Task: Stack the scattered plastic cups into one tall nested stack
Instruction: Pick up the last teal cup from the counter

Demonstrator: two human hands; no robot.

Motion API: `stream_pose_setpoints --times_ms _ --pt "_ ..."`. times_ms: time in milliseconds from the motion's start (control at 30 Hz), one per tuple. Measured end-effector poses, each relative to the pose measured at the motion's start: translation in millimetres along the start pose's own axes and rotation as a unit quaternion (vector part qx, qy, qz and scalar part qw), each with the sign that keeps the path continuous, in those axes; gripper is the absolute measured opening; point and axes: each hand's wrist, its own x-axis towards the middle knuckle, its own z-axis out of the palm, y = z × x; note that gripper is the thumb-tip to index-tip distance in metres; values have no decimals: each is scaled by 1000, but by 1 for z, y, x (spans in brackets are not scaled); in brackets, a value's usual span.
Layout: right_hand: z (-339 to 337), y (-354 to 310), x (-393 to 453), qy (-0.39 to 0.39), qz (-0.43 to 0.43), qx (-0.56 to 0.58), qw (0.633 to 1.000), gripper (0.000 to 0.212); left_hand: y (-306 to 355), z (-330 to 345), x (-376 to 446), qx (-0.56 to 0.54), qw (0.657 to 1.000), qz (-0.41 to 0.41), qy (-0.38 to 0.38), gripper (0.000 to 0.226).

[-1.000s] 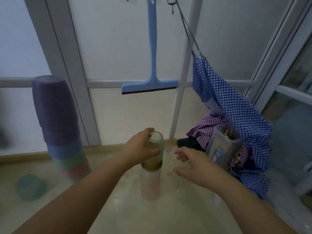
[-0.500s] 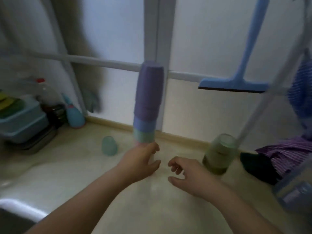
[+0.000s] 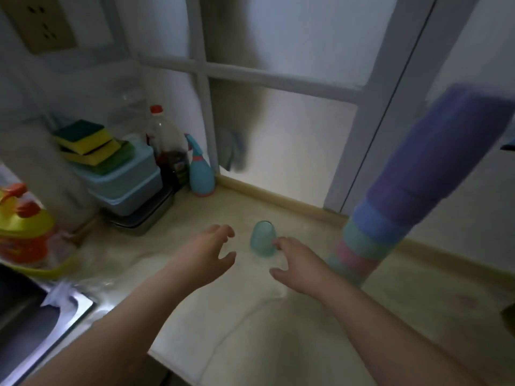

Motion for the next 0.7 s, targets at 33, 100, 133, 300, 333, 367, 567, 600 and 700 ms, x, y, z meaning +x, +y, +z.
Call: stream_pose_setpoints --times_ms 33,100,133,300,333,367,567,600,700 --pt "4 -1 17 7 11 -3 1000 67 -12 -1 7 3 1000 0 -6 39" --pt "12 0 49 24 39 5 999 77 -33 -3 22 4 1000 1 -14 40" --pt "16 1 64 30 56 10 998 83 -43 -3 29 4 1000 1 -17 40" --pt "38 9 115 10 125 7 992 96 -70 -5 52 -15 999 2 -29 39" --pt "43 11 121 3 134 5 991 94 -72 -4 54 -19 999 5 -28 38" --pt "48 12 125 -3 139 2 990 89 -74 -4 55 -22 999 9 -26 38" --pt "50 7 116 15 118 18 993 65 -68 -3 47 -30 999 23 -14 38" --pt "46 3 109 15 105 27 994 65 -64 -4 44 -31 999 22 -13 38" --pt "29 -10 73 19 69 49 996 68 -44 -4 28 -25 999 24 -12 38"
